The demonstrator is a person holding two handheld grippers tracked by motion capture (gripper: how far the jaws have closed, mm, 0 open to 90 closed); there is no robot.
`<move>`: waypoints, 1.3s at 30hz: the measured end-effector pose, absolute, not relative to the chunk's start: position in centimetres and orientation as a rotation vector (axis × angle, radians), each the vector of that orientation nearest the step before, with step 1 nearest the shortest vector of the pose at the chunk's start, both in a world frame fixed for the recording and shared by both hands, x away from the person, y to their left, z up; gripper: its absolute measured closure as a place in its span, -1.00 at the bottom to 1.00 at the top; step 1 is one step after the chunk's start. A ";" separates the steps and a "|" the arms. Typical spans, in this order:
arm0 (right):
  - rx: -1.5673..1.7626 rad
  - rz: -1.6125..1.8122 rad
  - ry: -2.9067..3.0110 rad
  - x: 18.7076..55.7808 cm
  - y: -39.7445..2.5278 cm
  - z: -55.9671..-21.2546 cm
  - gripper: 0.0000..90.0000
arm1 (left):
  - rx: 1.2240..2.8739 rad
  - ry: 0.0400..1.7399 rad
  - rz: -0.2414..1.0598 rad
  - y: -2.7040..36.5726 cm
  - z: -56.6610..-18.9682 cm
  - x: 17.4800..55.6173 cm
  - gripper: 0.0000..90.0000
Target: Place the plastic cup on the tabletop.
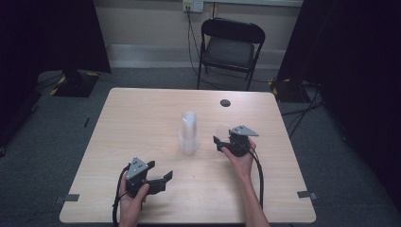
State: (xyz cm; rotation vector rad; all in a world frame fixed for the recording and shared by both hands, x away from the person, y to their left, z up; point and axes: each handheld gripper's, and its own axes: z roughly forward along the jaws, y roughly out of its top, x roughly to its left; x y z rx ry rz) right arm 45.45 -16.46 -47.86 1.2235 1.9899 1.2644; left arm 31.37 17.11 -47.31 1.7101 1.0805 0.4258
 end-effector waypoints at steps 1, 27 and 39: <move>1.230 1.264 1.993 45.4 -16.5 -48.0 -0.50 | 1.710 1.080 0.426 17.1 -47.3 31.4 -0.63; 1.302 1.324 1.965 41.8 -17.5 -48.1 -0.67 | 1.703 1.084 0.499 17.1 -46.8 32.2 -0.63; 1.324 1.349 1.944 38.7 -18.1 -47.7 -0.62 | 1.707 1.091 0.533 17.5 -47.4 32.2 -0.65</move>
